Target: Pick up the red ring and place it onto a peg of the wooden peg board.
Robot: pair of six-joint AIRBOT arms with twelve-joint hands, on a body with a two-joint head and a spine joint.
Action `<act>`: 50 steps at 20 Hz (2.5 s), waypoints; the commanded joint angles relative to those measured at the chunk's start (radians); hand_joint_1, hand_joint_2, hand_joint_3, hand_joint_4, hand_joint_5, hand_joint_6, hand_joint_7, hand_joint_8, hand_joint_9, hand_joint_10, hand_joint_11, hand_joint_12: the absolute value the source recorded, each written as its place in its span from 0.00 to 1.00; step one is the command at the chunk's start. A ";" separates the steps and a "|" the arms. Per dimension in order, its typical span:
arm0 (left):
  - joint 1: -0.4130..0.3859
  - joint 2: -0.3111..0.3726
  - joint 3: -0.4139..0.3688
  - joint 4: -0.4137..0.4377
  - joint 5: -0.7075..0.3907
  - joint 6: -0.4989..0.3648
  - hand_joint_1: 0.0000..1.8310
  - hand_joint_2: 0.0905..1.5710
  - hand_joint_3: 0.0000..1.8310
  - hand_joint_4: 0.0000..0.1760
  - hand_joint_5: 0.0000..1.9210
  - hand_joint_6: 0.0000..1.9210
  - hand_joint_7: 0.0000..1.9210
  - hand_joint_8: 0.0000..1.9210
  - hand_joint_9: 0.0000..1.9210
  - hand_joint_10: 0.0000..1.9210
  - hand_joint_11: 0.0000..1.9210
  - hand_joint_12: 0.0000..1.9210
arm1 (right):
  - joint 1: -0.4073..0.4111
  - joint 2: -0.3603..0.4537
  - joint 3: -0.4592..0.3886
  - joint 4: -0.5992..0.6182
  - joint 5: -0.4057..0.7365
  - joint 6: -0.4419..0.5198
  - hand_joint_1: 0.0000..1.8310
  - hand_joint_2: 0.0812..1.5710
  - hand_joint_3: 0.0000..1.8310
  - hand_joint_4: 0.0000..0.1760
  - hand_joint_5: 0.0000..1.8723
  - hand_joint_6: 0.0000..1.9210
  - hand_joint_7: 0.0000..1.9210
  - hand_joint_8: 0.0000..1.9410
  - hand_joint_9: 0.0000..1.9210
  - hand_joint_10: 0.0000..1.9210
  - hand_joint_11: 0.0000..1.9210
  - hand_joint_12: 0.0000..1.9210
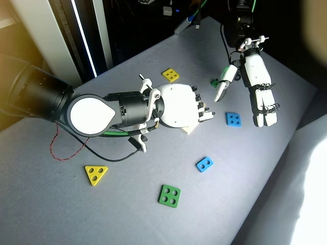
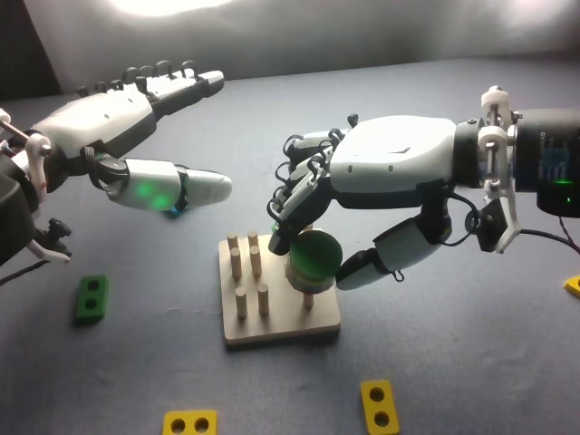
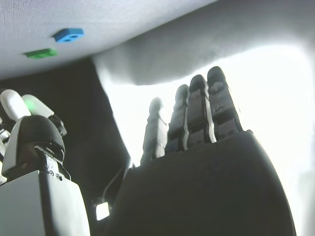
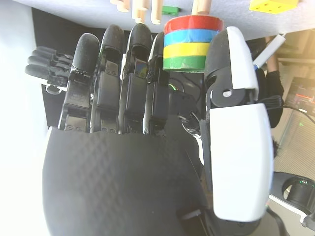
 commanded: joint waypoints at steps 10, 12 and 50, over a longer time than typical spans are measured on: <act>-0.019 -0.002 0.006 -0.003 -0.117 -0.001 0.26 0.62 0.00 0.91 0.03 0.00 0.00 0.00 0.00 0.00 0.00 0.00 | -0.003 -0.017 0.008 0.005 0.074 0.052 0.56 0.74 0.00 0.04 0.45 0.63 0.35 0.00 0.15 0.25 0.00 0.74; -0.019 -0.002 0.006 -0.003 -0.117 -0.001 0.26 0.62 0.00 0.97 0.03 0.00 0.00 0.00 0.00 0.00 0.00 0.00 | -0.005 -0.019 0.011 0.005 0.073 0.056 0.57 0.74 0.00 0.00 0.45 0.63 0.35 0.00 0.15 0.26 0.00 0.75; -0.006 0.010 0.000 -0.012 -0.125 0.002 0.26 0.63 0.00 0.85 0.02 0.00 0.00 0.00 0.00 0.00 0.00 0.00 | -0.010 -0.038 0.037 -0.074 0.043 0.106 0.31 0.46 0.00 0.43 0.00 0.00 0.00 0.00 0.00 0.00 0.00 0.34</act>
